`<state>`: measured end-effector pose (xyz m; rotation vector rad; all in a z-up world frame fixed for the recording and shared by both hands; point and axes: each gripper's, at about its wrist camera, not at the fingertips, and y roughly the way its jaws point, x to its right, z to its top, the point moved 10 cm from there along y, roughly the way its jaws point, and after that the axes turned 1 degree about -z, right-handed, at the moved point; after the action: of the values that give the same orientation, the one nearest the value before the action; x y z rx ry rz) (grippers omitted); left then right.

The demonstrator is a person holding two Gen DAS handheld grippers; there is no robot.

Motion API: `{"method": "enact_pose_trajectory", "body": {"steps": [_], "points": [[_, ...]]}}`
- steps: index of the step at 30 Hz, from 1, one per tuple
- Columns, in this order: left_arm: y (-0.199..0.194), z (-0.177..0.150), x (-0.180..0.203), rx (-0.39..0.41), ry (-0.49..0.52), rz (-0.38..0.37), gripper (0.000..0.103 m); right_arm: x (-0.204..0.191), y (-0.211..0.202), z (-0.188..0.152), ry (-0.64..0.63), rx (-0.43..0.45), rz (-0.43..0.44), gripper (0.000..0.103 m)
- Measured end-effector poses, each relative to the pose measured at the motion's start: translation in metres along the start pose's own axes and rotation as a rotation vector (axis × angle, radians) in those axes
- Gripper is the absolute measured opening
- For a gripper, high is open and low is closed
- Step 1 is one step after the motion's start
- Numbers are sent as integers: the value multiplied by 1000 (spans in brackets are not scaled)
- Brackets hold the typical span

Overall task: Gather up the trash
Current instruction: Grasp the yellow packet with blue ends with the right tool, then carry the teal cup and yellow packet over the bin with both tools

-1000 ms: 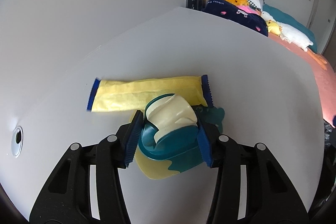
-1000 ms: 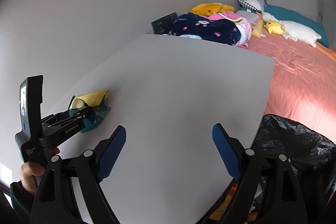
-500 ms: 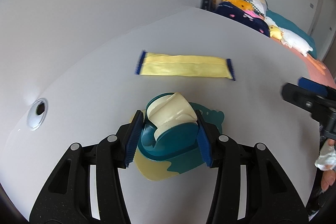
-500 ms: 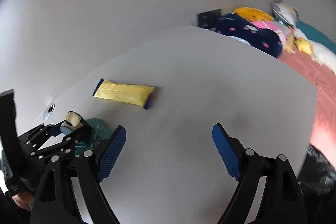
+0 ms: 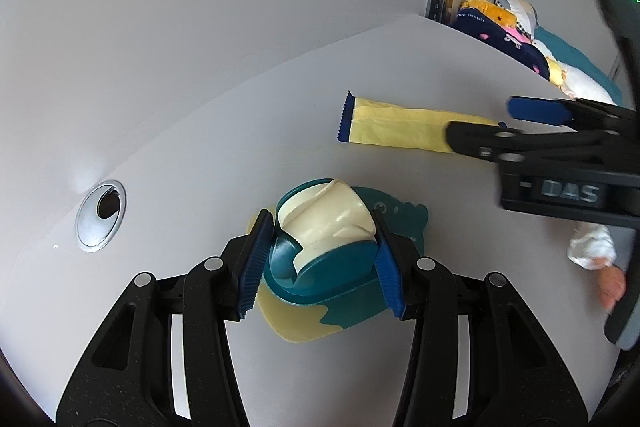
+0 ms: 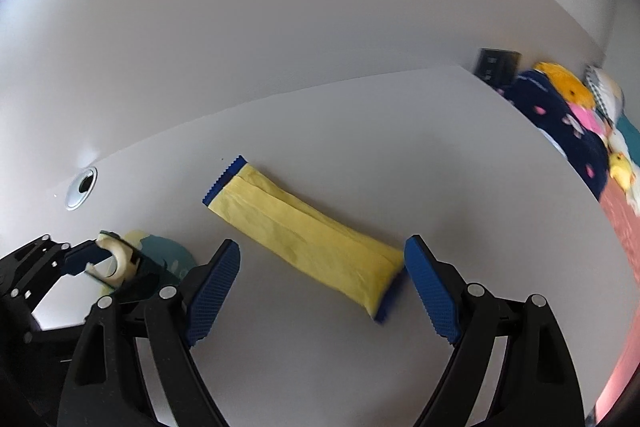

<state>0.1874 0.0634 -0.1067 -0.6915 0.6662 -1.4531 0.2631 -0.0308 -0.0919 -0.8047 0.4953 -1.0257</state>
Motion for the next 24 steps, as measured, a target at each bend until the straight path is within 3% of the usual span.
{"method": "enact_pose_trajectory", "body": {"steps": [6, 9, 14, 17, 24], "points": [[-1, -1, -5, 2, -6, 8, 48, -1, 22, -2, -47, -57, -26, 85], [1, 0, -5, 5, -8, 18, 48, 2, 27, -10, -69, -86, -42, 78], [1, 0, -7, 8, -8, 30, 48, 0, 20, -16, -30, -92, 21, 43], [1, 0, -7, 7, -8, 32, 48, -4, 15, -20, -37, -90, 27, 31], [1, 1, -5, 4, -12, 21, 48, -10, -13, -36, 20, -44, 34, 31]]}}
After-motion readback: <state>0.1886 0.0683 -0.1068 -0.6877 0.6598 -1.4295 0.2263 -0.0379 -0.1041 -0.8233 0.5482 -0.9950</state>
